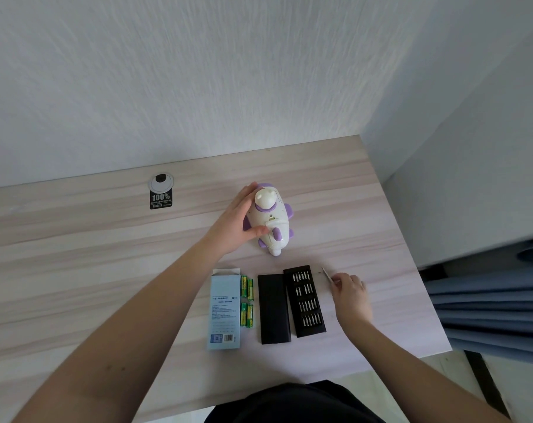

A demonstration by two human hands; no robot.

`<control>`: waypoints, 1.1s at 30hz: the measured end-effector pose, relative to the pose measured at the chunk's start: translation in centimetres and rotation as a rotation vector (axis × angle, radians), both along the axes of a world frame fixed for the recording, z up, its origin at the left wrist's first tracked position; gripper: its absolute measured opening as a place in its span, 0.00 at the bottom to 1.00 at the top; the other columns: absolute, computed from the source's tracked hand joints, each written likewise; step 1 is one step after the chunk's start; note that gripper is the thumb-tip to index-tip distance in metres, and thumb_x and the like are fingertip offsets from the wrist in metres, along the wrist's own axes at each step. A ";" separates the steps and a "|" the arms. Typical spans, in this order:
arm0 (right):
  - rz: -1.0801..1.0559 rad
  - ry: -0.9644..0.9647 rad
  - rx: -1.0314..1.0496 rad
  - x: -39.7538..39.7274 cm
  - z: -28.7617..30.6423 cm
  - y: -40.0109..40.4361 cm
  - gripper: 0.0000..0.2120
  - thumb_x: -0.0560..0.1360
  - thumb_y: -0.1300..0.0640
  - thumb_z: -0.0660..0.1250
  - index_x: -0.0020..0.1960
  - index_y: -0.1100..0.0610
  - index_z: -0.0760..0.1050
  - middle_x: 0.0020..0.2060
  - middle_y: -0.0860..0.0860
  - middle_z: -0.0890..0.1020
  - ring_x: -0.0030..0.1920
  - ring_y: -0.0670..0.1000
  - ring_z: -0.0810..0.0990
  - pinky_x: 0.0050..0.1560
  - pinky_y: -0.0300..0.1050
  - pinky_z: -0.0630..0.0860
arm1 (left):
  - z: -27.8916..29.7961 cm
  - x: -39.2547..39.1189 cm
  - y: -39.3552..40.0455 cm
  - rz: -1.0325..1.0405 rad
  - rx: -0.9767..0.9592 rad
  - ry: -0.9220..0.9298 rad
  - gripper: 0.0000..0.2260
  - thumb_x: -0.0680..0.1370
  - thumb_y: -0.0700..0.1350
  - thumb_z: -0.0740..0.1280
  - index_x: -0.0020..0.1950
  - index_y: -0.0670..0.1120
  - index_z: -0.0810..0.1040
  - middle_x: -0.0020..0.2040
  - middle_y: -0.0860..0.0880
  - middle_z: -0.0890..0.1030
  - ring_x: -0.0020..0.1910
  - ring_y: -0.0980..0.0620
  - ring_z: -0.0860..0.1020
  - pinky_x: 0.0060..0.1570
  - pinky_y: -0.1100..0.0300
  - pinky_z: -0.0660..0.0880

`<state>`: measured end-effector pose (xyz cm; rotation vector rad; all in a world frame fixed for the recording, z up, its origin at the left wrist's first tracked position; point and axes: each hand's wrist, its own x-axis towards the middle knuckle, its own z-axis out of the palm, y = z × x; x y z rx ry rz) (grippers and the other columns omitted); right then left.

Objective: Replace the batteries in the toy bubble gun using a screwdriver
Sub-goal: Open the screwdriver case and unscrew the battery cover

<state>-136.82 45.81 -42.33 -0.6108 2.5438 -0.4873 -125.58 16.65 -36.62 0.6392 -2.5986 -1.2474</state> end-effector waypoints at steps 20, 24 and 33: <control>-0.064 -0.048 -0.184 -0.3 5.0 -4.2 0.10 0.80 0.53 0.59 0.56 0.53 0.76 0.48 0.48 0.77 0.44 0.48 0.76 0.43 0.42 0.70 | -0.3 0.3 -0.7 -0.076 -0.023 -0.025 0.42 0.70 0.51 0.76 0.78 0.48 0.58 0.79 0.52 0.52 0.78 0.56 0.51 0.75 0.53 0.56; -0.023 -0.138 -0.280 -0.4 8.3 -8.2 0.13 0.80 0.51 0.58 0.62 0.52 0.75 0.53 0.50 0.79 0.46 0.48 0.77 0.46 0.41 0.70 | 0.0 0.3 -1.0 -0.122 -0.073 -0.018 0.46 0.67 0.53 0.79 0.78 0.45 0.58 0.79 0.49 0.53 0.78 0.56 0.50 0.75 0.56 0.55; 0.074 -0.247 -0.246 0.6 10.8 -14.6 0.20 0.78 0.47 0.59 0.69 0.51 0.69 0.59 0.51 0.79 0.56 0.53 0.77 0.53 0.46 0.72 | 0.1 1.0 0.8 -0.001 -0.276 0.073 0.47 0.62 0.61 0.77 0.75 0.43 0.64 0.74 0.45 0.64 0.73 0.47 0.64 0.72 0.55 0.59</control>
